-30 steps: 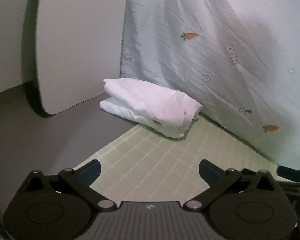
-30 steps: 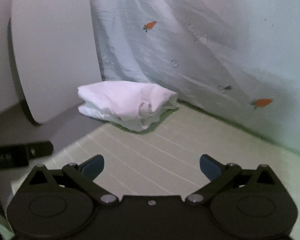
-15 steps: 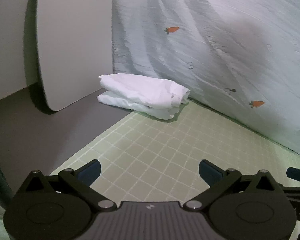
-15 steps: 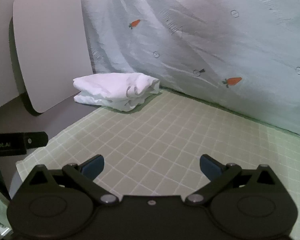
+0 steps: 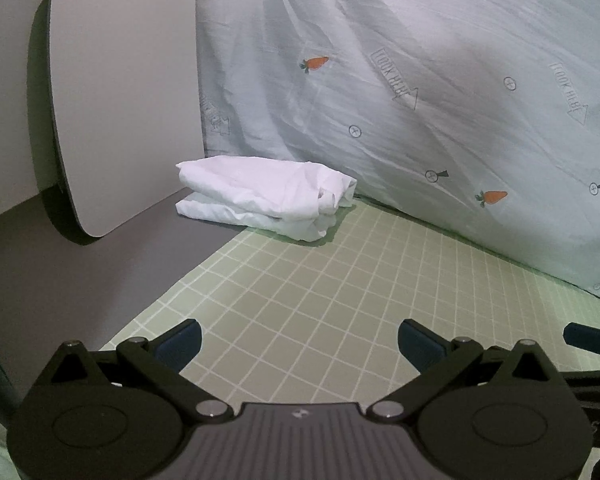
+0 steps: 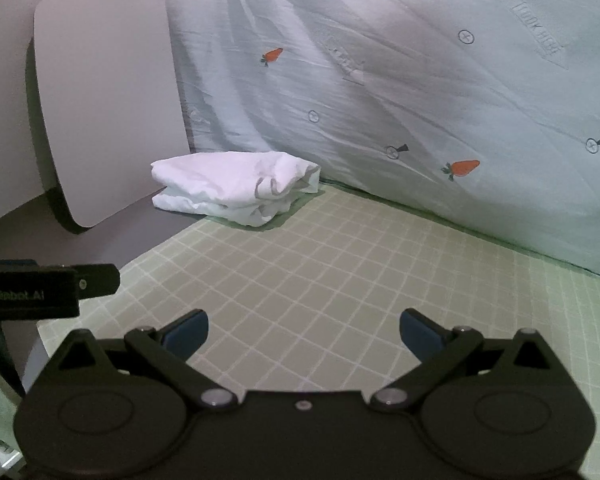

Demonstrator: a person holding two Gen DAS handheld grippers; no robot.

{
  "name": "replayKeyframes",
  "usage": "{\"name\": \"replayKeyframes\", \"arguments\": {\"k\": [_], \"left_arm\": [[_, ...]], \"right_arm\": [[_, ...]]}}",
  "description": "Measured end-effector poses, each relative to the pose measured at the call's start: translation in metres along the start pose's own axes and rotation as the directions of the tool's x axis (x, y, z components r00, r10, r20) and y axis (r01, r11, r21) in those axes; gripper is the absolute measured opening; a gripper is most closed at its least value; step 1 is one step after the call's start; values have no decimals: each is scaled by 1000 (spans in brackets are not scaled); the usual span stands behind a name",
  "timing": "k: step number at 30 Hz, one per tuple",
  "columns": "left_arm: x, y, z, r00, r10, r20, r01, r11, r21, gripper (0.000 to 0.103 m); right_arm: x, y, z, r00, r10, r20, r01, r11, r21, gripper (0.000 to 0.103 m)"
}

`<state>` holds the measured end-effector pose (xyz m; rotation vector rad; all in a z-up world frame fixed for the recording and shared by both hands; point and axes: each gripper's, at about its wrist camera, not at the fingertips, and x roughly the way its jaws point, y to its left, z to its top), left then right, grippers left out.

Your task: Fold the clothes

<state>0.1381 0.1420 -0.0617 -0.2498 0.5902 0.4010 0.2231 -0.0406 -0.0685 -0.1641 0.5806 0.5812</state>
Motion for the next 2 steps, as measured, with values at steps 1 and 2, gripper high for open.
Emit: {"name": "replayKeyframes", "arguments": {"k": [1, 2], "left_arm": [[0, 0, 0, 1000, 2, 0, -2, 1000, -1, 103], [-1, 0, 0, 1000, 4, 1, -4, 1000, -1, 103]], "right_arm": [[0, 0, 0, 1000, 1, 1, -1, 1000, -1, 103], [0, 0, 0, 1000, 1, 1, -1, 1000, -1, 103]]}}
